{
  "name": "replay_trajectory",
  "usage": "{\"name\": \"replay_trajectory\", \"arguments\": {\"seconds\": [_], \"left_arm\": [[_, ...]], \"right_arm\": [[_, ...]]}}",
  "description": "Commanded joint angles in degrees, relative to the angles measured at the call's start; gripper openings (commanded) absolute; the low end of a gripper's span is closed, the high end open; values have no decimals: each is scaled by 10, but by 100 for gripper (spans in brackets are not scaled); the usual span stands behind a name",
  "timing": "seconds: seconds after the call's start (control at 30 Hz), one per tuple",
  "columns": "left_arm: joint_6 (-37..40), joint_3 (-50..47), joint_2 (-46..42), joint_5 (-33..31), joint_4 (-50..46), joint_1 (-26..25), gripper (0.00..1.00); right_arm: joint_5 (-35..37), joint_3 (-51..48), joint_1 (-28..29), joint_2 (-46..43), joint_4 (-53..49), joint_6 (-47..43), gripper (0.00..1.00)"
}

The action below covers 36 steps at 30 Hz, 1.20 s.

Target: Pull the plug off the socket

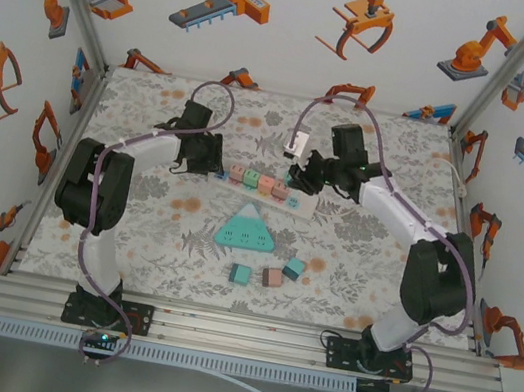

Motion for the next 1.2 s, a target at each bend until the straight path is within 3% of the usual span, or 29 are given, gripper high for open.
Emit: {"name": "replay_trajectory", "arguments": {"seconds": [0.0,0.37,0.53,0.67,0.93,1.17], "left_arm": [[26,-28,32,-29,-88,-5,49],[4,-10,-106,21,-95,-8,57],[0,-46,-221,66,-61,-36,58],[20,-99,-328,117,-4,-80,58],[216,-188,-522,171,-13,-227,60],[415,-209,-616,279,-130,-253,69]], "right_arm": [[-1,-17,5,-53,55,101,10],[129,-130,5,-237,76,492,2],[192,-193,0,-343,45,632,0],[201,-258,-14,-424,19,734,0],[146,-383,-18,-499,58,862,0],[109,-447,-18,-440,134,878,0]]}}
